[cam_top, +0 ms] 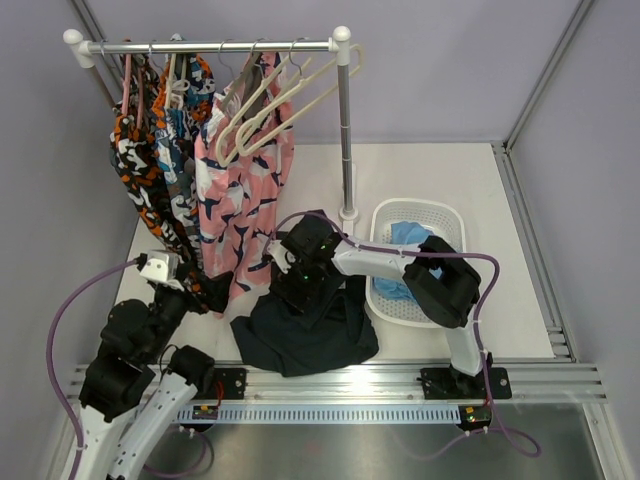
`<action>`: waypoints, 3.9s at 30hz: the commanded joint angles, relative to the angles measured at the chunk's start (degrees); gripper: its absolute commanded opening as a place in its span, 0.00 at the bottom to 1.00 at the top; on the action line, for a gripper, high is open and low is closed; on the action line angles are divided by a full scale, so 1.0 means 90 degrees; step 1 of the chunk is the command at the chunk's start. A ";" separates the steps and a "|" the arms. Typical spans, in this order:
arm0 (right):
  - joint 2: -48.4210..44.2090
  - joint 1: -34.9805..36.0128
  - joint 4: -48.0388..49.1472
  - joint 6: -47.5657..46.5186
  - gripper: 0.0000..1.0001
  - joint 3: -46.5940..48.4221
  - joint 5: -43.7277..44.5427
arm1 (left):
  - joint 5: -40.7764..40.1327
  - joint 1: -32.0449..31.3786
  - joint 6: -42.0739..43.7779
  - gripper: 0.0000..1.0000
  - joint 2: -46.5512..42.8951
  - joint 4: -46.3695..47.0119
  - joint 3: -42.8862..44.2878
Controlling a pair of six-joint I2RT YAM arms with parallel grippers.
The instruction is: Remove the shorts from the hanger
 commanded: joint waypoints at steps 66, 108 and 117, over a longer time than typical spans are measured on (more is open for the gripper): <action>-0.6571 -0.5111 -0.1272 -0.1800 0.00 0.0614 -0.2145 | 0.0068 0.0010 -0.0035 0.99 -0.0406 0.0411 -0.0043; -0.2354 -0.4751 -0.1829 -0.3694 0.04 -0.2727 -0.0162 | 0.0107 0.0001 0.0004 0.99 -0.0387 0.0421 -0.0053; -0.2839 -0.4751 -0.2451 -0.3792 0.43 -0.2357 -0.0542 | 0.0127 0.0010 0.0014 0.99 -0.0367 0.0430 -0.0062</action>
